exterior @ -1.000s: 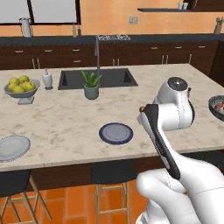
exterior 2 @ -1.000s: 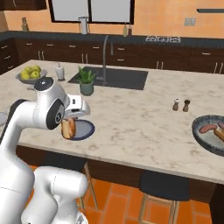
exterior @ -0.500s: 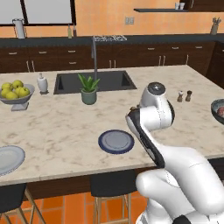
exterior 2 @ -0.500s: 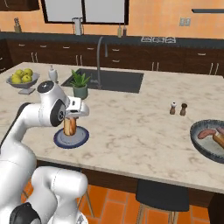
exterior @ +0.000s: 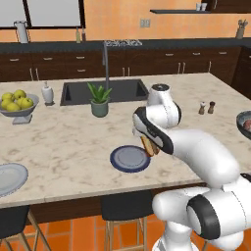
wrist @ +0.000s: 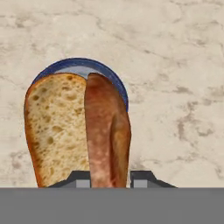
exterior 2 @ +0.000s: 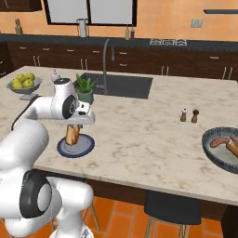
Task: Place one bun and one sausage from the bowl on each plate.
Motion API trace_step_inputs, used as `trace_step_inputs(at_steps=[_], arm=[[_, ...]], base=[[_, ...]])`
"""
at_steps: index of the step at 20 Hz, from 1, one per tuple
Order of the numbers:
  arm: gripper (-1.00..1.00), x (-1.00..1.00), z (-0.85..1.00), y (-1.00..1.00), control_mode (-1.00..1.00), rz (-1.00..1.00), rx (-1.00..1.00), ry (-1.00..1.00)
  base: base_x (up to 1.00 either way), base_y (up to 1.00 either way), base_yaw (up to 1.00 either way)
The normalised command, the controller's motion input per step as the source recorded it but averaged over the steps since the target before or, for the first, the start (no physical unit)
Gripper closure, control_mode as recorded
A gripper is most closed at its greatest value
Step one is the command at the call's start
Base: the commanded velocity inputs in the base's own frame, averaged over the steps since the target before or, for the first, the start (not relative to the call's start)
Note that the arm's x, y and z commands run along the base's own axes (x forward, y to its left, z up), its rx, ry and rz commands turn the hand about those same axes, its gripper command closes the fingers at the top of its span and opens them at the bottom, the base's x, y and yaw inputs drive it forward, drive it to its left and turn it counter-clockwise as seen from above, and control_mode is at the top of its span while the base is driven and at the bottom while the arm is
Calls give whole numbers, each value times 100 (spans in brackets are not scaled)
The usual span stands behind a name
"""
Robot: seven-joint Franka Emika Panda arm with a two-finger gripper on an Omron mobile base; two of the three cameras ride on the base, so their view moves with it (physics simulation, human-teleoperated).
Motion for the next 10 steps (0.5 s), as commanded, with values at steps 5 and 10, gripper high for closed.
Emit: trace_step_inputs(at_steps=[5, 10], arm=[[100, -2, -56, 7, -100, 8, 6, 28], [100, 53, -68, 49, -100, 2, 0, 9]], base=[[0, 0, 0], [0, 0, 0]])
